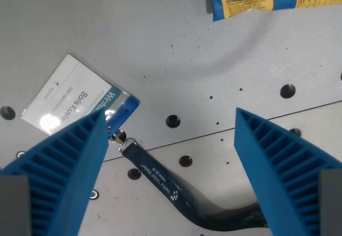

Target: Move in base negative y

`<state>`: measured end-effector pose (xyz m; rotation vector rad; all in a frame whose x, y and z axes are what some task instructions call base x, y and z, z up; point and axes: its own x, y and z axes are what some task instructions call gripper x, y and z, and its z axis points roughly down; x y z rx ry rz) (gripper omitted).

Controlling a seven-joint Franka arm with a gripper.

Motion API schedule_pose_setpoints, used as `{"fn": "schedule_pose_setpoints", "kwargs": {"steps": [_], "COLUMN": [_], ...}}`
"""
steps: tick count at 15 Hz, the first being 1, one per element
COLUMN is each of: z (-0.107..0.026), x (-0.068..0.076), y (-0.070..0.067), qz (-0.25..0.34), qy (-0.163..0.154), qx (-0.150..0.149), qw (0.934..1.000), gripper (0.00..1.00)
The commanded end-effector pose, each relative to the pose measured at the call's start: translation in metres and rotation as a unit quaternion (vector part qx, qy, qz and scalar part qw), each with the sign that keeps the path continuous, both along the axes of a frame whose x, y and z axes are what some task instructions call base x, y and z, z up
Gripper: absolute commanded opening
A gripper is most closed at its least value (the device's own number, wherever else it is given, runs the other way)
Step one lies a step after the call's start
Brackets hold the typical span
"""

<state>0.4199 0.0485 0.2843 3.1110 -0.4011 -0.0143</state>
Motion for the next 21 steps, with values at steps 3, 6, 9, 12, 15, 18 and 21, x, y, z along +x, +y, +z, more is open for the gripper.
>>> {"fn": "schedule_pose_setpoints", "kwargs": {"steps": [3,6,9,12,15,18,21], "z": [0.002,0.002,0.002,0.002,0.002,0.002,0.002], "x": [0.004,0.007,0.011,0.015,0.019,0.023,0.027], "y": [-0.016,-0.033,-0.049,-0.066,-0.083,-0.099,-0.116], "qz": [-0.001,-0.001,-0.001,-0.001,-0.001,-0.001,-0.001], "qy": [-0.002,-0.002,-0.002,-0.002,-0.002,-0.002,-0.002], "qx": [0.0,0.0,0.0,0.0,0.0,0.0,0.0], "qw": [1.0,1.0,1.0,1.0,1.0,1.0,1.0], "gripper": [1.0,1.0,1.0,1.0,1.0,1.0,1.0]}}
